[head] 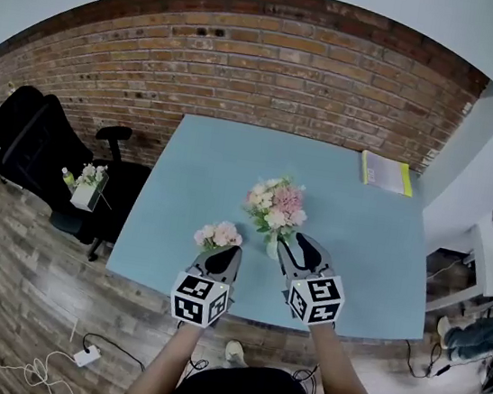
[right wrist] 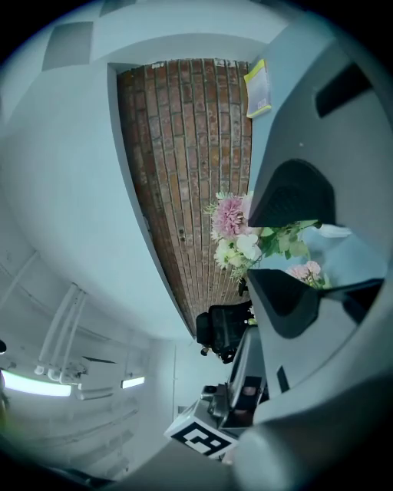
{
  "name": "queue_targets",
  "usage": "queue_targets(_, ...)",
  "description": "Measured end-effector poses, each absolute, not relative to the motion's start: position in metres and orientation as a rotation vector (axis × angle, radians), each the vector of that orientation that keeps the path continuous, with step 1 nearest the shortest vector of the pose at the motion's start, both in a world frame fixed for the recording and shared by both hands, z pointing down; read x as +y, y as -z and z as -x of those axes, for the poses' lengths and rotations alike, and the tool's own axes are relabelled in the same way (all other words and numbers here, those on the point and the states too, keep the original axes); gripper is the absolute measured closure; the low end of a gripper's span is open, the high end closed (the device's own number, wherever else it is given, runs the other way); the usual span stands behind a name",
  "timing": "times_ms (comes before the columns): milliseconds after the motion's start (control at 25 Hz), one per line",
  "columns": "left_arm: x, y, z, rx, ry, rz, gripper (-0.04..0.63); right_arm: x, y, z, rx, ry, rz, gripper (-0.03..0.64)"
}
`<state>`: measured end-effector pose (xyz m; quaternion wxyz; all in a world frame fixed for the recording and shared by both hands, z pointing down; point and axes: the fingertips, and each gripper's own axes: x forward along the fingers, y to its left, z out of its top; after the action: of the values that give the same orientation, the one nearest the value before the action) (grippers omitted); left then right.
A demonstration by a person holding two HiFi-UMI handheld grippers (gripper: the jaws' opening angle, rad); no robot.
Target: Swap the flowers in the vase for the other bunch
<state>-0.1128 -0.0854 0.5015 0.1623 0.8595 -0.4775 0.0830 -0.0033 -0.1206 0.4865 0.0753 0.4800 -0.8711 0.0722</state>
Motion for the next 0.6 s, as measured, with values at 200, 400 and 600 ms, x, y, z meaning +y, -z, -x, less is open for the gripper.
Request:
queue_targets(200,-0.083,-0.497,0.104,-1.372,-0.211,-2.446,0.586,-0.116,-0.478,-0.006,-2.625,-0.236,-1.440,0.511)
queue_targets(400,-0.073,-0.489,0.091,-1.382,-0.174,-2.450,0.586,-0.105,-0.469,-0.016,-2.631,-0.196,-1.433,0.575)
queue_targets(600,-0.062,-0.481,0.086,-1.414,-0.140,-2.460,0.586,-0.091,-0.459,-0.021,-2.650,-0.147,-1.403,0.598)
